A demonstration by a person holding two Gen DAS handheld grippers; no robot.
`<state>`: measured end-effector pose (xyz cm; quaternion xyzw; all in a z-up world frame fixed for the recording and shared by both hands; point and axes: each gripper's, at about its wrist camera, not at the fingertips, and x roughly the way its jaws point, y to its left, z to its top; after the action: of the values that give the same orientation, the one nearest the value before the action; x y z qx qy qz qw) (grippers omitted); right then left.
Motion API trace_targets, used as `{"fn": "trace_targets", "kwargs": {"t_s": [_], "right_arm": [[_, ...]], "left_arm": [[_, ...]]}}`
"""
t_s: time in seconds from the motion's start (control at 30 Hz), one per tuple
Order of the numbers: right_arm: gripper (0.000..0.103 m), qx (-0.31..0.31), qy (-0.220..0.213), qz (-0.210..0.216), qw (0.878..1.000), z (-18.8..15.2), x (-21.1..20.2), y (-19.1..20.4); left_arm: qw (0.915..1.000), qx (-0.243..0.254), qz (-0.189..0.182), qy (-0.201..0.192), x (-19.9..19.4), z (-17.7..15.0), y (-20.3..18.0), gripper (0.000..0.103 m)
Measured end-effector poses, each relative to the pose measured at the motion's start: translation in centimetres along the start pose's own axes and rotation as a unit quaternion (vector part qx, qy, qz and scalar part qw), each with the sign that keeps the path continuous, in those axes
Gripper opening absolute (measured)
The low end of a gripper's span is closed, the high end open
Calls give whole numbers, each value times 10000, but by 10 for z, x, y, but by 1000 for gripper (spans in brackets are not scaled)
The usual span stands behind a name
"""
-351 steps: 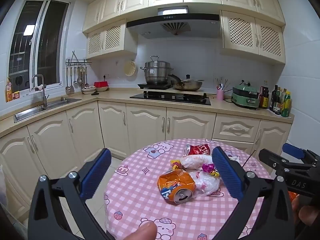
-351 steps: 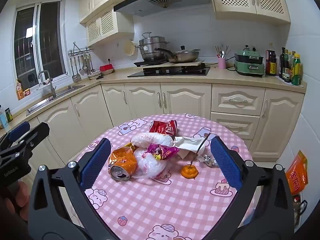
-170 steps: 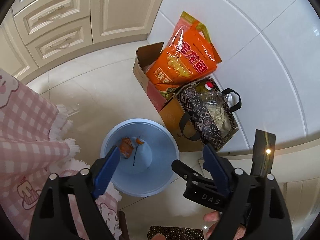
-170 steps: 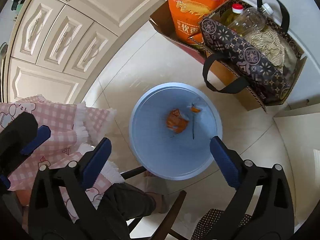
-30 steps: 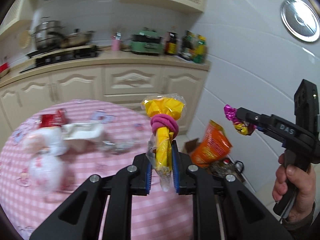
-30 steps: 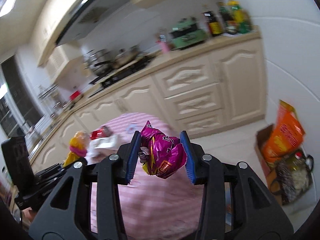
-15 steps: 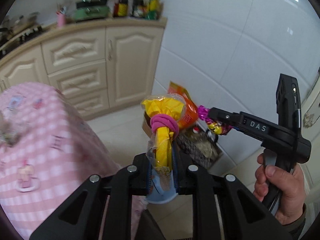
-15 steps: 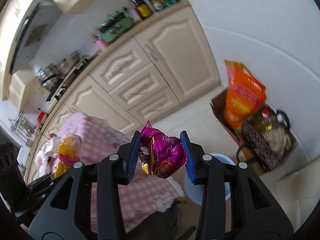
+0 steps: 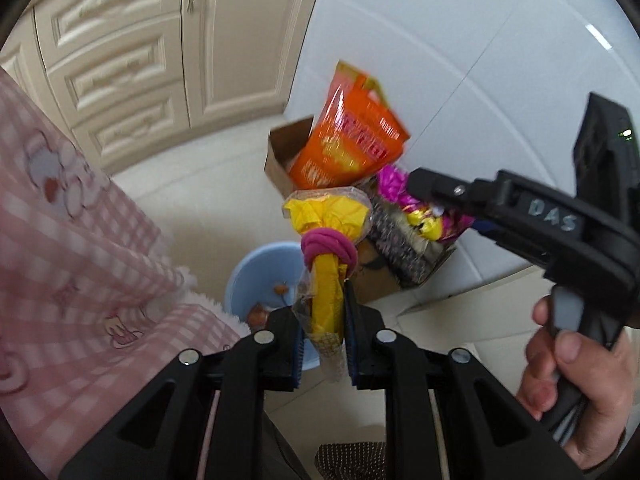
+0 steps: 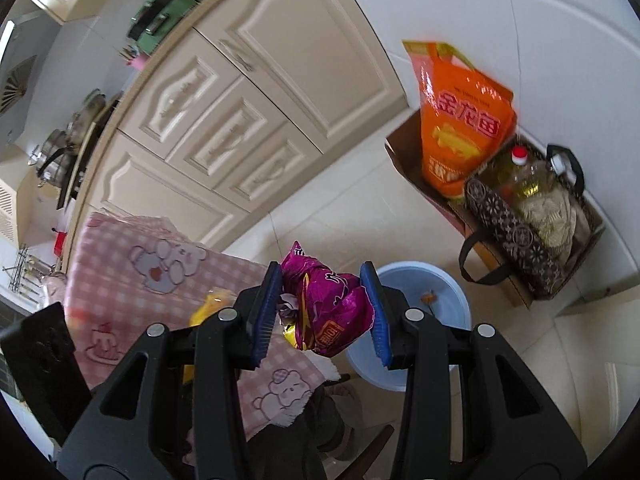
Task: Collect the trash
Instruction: 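Carry both held items over the blue bin and release them, then move both tools back to the table toward the plastic bags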
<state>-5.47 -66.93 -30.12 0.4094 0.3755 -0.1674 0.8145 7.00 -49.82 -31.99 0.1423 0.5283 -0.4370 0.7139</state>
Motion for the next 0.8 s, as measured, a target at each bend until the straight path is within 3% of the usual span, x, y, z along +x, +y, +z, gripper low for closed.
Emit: {"fn": "trace_targets", "kwargs": {"t_s": [0.1, 0.13, 0.2, 0.23, 0.27, 0.37, 0.47, 0.8], "right_arm": [[45, 103, 117, -70, 9999, -1, 13, -5], [51, 155, 146, -93, 9997, -1, 17, -7], [62, 183, 181, -180, 9995, -2, 22, -11], [71, 200, 181, -216, 9994, -2, 23, -12], [78, 242, 169, -246, 9993, -2, 23, -14], [90, 351, 110, -320, 9988, -4, 21, -21], [96, 396, 63, -405, 9984, -5, 16, -25], [97, 311, -128, -534, 9980, -5, -8, -15]], "left_arm": [[9997, -66, -50, 211, 18, 4, 7, 18], [9995, -28, -23, 300, 24, 6, 7, 20], [9994, -7, 21, 352, 29, 6, 7, 33], [9992, 12, 97, 385, 32, 5, 7, 53], [9991, -13, 167, 392, 32, 5, 8, 66], [9990, -99, 241, 352, 30, 5, 9, 76], [9989, -172, 300, 328, 25, 4, 11, 79], [9990, -188, 414, 1, -8, 2, 2, 82]]}}
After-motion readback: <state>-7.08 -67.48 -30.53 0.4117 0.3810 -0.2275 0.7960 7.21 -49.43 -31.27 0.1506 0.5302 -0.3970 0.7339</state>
